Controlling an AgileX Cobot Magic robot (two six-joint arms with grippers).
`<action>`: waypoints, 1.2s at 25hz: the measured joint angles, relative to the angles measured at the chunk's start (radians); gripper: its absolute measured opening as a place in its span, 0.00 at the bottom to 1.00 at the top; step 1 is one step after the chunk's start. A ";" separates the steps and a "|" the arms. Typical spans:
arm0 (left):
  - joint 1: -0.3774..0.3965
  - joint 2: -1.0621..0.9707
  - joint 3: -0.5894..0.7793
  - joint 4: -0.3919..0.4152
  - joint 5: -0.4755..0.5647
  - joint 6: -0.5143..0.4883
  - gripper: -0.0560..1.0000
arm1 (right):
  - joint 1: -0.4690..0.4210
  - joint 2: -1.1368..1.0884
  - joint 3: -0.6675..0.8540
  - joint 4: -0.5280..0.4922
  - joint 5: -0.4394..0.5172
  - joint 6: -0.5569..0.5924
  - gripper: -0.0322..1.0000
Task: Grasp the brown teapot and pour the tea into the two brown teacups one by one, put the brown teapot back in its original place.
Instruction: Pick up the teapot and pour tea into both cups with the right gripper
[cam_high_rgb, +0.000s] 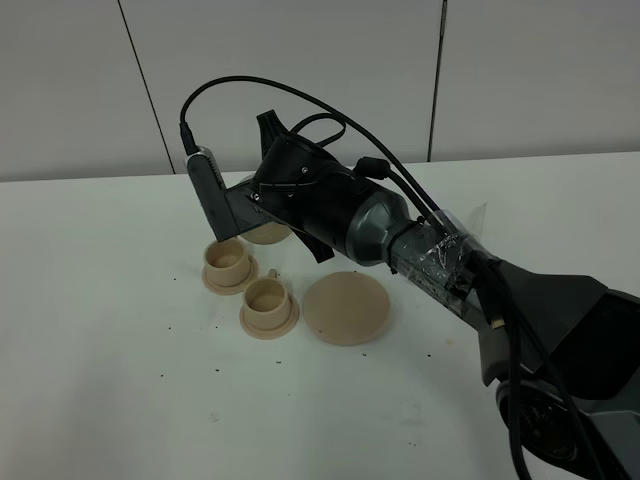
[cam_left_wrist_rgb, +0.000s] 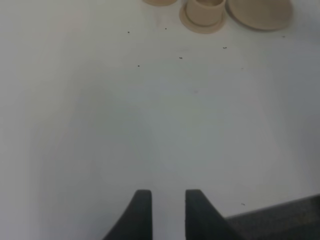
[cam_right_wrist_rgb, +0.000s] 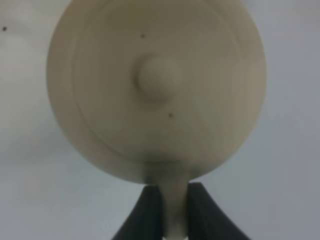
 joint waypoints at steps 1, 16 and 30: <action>0.000 0.000 0.000 0.000 0.000 0.000 0.28 | 0.000 0.000 0.000 0.000 -0.001 -0.002 0.12; 0.000 0.000 0.000 0.000 0.000 0.000 0.28 | 0.001 0.000 0.000 0.006 -0.076 -0.035 0.12; 0.000 0.000 0.000 0.000 0.000 0.000 0.28 | -0.004 0.010 0.000 0.005 -0.098 -0.036 0.12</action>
